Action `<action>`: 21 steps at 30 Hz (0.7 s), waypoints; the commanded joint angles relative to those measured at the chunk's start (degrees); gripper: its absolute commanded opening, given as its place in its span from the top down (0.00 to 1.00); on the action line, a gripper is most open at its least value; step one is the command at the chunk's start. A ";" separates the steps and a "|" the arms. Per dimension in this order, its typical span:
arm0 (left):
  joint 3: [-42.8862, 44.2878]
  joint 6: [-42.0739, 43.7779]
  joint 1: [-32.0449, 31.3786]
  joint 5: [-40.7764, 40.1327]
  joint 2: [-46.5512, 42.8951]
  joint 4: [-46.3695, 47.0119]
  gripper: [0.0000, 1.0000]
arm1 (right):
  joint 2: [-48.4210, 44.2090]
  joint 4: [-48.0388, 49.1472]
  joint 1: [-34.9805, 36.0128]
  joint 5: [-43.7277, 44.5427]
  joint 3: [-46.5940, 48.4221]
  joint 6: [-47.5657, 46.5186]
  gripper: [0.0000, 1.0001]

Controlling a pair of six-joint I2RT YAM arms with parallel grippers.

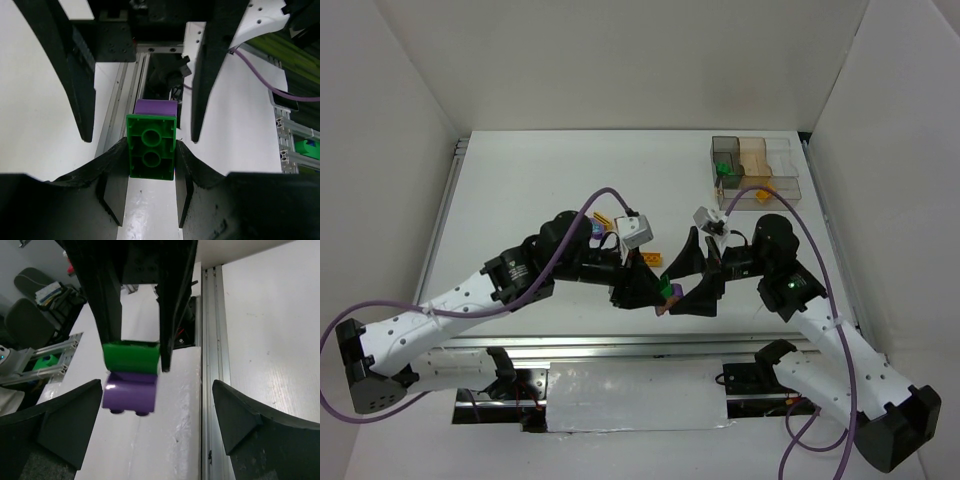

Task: Sort the legos into containers by color

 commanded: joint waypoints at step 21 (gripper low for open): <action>0.40 0.26 -0.27 -1.98 -0.37 5.17 1.00 | -2.11 14.63 3.98 8.93 -2.64 11.63 0.14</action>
